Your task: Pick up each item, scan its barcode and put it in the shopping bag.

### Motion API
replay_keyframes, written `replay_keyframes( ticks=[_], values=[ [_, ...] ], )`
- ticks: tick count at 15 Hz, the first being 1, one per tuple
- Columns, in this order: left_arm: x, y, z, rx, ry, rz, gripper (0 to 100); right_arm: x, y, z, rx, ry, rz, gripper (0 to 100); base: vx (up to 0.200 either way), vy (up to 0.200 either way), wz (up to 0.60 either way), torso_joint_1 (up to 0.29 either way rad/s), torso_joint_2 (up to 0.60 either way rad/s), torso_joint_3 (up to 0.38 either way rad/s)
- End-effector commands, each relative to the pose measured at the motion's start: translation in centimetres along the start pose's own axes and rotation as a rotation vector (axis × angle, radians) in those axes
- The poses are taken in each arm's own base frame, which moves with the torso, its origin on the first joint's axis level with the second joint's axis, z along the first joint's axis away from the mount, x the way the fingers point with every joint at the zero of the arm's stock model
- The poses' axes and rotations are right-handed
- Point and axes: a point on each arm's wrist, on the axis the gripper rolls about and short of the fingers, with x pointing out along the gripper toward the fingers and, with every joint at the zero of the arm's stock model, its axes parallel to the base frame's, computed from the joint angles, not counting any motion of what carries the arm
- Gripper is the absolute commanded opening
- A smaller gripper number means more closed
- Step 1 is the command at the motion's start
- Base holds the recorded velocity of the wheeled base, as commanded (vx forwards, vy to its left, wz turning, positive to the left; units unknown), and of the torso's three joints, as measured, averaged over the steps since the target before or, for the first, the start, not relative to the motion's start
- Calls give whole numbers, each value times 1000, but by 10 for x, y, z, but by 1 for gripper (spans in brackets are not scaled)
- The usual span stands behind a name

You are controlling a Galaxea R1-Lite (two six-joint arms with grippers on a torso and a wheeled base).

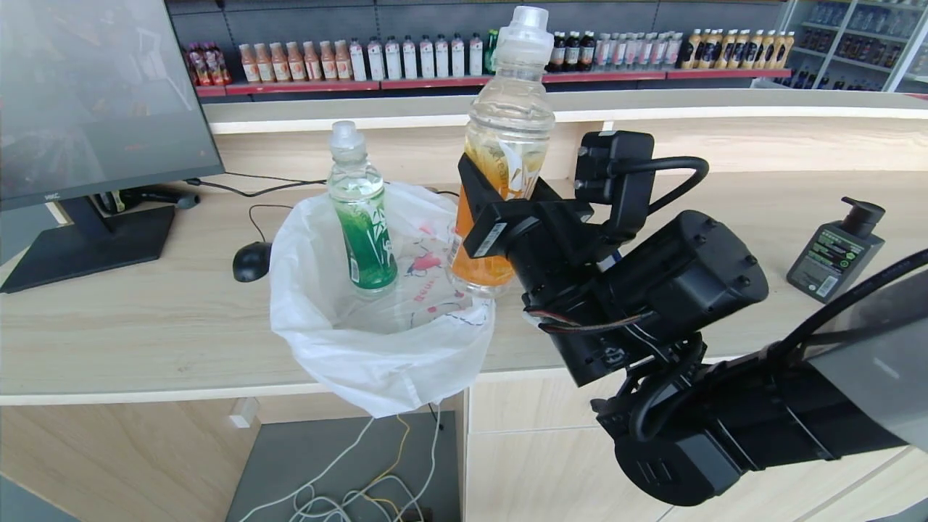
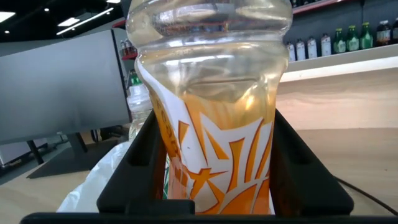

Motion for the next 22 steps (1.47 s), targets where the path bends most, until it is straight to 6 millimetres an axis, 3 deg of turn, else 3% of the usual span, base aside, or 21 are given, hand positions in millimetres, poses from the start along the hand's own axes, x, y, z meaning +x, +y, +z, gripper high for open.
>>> replay_keyframes(
  ticks=[1,8,14,22],
  values=[
    [0,0,0,-1,0,0,100,0,-1,1,-3,-2,-1,0,0,200,0,2,2,2],
    [0,0,0,0,0,0,100,4,-16,2,-23,-11,-37,0,0,200,0,1,2,4],
    [0,0,0,2,0,0,100,13,-59,-7,-89,-3,-131,0,0,0,0,0,0,0],
    [0,0,0,0,0,0,100,28,-83,-37,-134,4,-182,0,0,0,0,0,0,0]
  ],
)
